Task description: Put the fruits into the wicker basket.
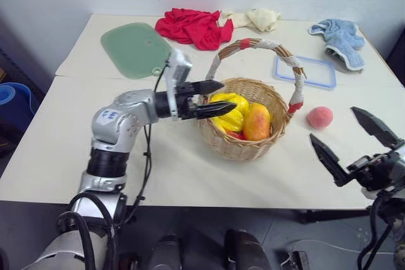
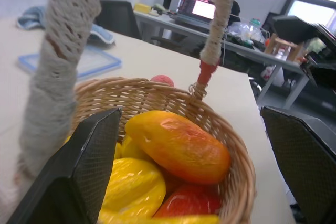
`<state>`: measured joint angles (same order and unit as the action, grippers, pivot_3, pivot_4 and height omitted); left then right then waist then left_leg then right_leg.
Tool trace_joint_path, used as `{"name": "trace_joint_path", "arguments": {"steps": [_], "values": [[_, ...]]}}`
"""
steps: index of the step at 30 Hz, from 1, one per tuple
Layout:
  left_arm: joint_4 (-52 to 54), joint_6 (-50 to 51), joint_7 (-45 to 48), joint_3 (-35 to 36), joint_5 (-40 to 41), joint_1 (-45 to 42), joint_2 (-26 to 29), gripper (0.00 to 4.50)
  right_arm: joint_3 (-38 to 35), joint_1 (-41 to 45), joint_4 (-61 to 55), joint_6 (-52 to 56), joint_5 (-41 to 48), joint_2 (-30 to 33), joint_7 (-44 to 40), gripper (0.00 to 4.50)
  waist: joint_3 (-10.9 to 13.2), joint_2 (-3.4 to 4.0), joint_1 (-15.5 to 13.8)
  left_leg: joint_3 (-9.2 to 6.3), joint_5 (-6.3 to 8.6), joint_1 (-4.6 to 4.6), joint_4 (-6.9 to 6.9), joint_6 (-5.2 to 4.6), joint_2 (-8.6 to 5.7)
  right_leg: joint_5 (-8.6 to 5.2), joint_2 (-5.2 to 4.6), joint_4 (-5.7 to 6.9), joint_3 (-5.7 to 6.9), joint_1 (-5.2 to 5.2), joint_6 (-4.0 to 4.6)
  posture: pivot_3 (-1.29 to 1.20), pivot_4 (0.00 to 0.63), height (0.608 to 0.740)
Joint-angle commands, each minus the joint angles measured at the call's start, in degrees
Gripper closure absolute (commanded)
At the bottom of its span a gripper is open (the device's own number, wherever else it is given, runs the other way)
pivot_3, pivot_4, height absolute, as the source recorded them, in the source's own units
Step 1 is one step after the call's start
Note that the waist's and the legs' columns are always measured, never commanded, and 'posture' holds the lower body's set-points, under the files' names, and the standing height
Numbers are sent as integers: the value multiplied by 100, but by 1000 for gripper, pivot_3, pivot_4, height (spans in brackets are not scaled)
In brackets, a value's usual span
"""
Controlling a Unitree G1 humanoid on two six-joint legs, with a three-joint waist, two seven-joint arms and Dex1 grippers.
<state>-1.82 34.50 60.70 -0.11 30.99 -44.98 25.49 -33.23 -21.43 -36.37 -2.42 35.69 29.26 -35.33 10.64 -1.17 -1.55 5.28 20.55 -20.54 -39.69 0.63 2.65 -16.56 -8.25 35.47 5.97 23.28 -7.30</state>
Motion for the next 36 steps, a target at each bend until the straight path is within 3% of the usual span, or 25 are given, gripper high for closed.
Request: {"name": "trace_joint_path", "arguments": {"steps": [1,8,13,17,23,28,36], "values": [[-121,-1318,1133,216,-210,194,637,45,-844,-549,320,-198,281,-200,-155,0,0,0,-6,0,0,0,4,0,0,0,0,-2,1,0,0,0,150,740],[-953,-1391,2018,1039,176,400,1959,45,-1670,-1455,1658,-872,120,-652,-710,0,3,7,33,5,5,4,12,-4,5,0,3,-36,-2,-2,1,0,150,740],[-2192,-1497,2469,1083,-87,-51,2565,45,-1600,-1353,2224,-683,223,-260,-1053,0,6,12,61,10,6,14,12,-4,5,0,3,-31,-8,-4,2,0,150,740],[-2428,-1060,2934,990,-22,-112,2983,45,-1547,-551,2288,161,605,692,-873,0,7,13,196,26,6,16,15,-5,5,0,3,0,-18,4,2,0,150,740],[-1610,-1002,2566,1135,319,370,2525,45,-286,1458,2977,2473,332,2551,-145,0,8,16,179,28,4,14,16,-2,9,0,2,13,-16,15,2,0,150,740],[-801,-725,2183,1201,554,705,2157,45,1124,3636,4450,3081,-289,2720,-161,0,9,15,154,18,3,-24,-2,0,9,1,2,15,-5,37,2,0,150,740],[-80,-409,1790,1386,841,1130,2077,45,2215,5375,6217,2776,-1264,2186,-461,0,10,17,183,19,7,-67,-30,-6,8,7,1,8,2,59,-9,0,150,740]]}}
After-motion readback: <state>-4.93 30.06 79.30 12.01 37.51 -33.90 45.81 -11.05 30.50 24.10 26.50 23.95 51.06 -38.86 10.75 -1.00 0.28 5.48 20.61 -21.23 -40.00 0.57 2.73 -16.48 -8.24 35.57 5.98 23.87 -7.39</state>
